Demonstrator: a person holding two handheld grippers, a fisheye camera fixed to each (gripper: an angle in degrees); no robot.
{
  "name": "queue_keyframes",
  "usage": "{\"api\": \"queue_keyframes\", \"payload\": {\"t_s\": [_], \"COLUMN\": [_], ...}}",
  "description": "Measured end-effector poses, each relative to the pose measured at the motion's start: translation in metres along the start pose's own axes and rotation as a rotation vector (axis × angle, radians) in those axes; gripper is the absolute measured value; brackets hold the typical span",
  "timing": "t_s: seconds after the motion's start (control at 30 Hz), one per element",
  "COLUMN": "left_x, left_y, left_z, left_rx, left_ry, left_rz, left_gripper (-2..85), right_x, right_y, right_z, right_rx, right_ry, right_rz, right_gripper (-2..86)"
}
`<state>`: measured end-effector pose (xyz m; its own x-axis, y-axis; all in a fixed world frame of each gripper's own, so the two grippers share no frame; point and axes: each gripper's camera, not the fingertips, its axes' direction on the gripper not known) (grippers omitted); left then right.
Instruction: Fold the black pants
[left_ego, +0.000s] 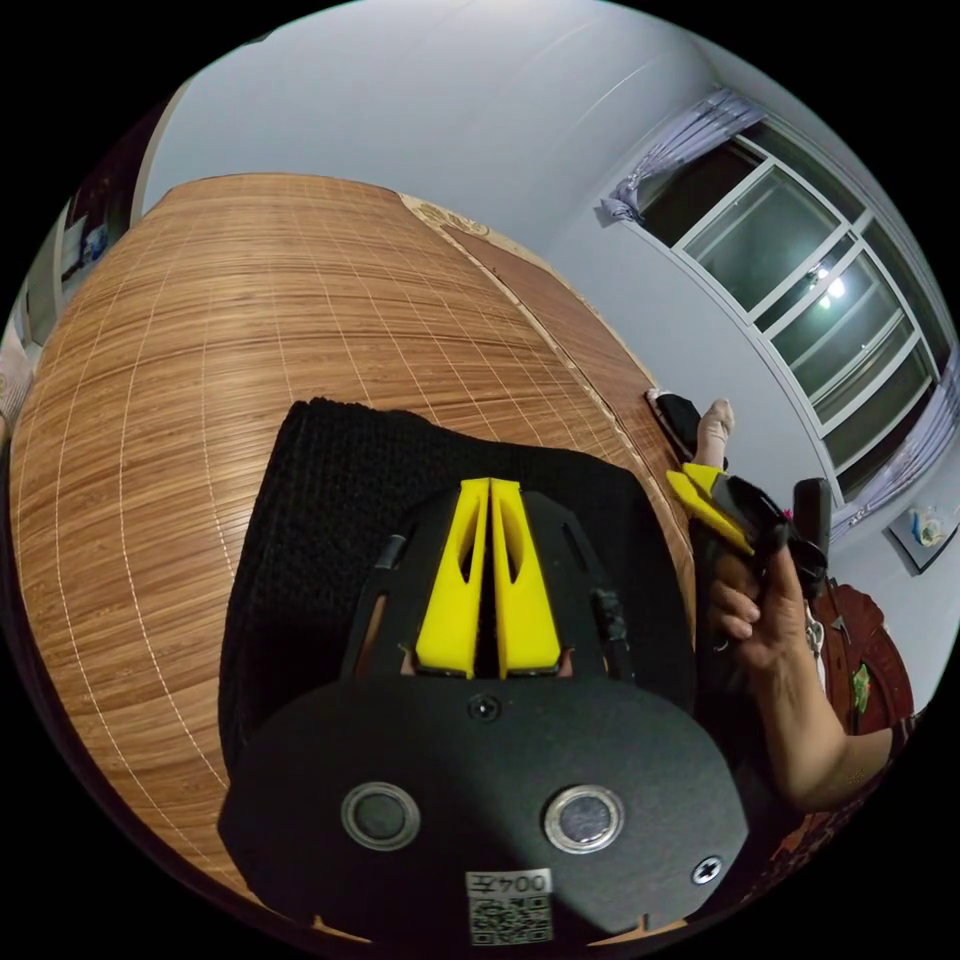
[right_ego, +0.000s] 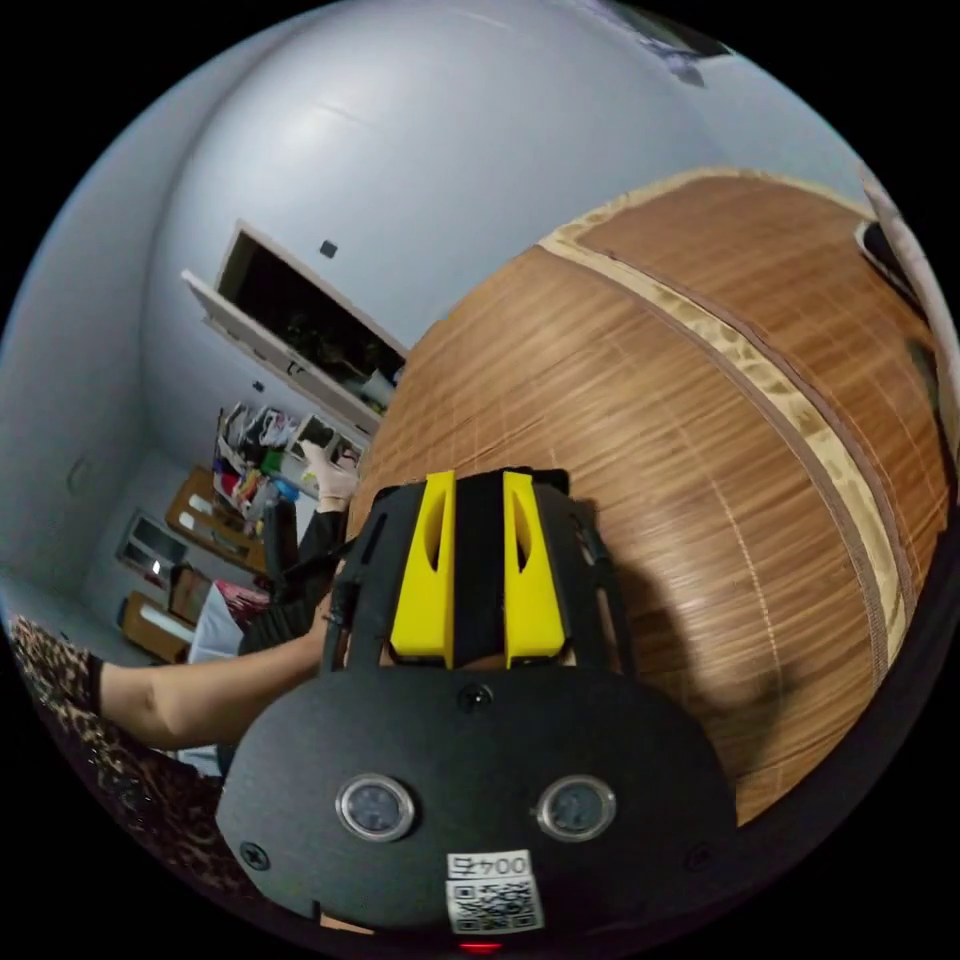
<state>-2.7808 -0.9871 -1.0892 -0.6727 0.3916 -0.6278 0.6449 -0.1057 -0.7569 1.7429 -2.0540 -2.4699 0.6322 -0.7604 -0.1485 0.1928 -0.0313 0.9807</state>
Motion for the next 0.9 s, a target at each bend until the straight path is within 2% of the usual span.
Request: {"api": "queue_keyframes", "payload": {"t_s": [0.23,0.37,0.5,0.57,0.63,0.9], "left_x": [0.001,0.001,0.009,-0.003,-0.024,-0.025], "left_y": [0.009,0.01,0.019,0.018,0.018,0.037], "left_z": [-0.011,-0.026,-0.082,-0.084,-0.063,-0.063], "left_rx": [0.0,0.003,0.171,0.145,0.032,0.078], "left_ry": [0.024,0.07,-0.039,-0.092,-0.101,-0.099], "left_rz": [-0.013,-0.039,0.005,-0.039,-0.108,-0.098], "left_gripper": [0.6,0.7,0.5,0.3,0.2,0.2], "right_x": [-0.05,-0.053,-0.066,-0.07,-0.075,-0.098], "right_y": [0.021,0.023,0.028,0.029,0.032,0.041], "right_z": [0.056,0.055,0.053,0.053,0.051,0.048], "right_rx": [-0.104,-0.101,-0.098,-0.102,-0.103,-0.116], "right_ry": [0.203,0.173,0.162,0.157,0.145,0.169], "right_rz": [-0.115,-0.078,-0.08,-0.075,-0.06,-0.077], "right_gripper": [6.5,5.3,5.7,5.7,5.3,4.9]}}
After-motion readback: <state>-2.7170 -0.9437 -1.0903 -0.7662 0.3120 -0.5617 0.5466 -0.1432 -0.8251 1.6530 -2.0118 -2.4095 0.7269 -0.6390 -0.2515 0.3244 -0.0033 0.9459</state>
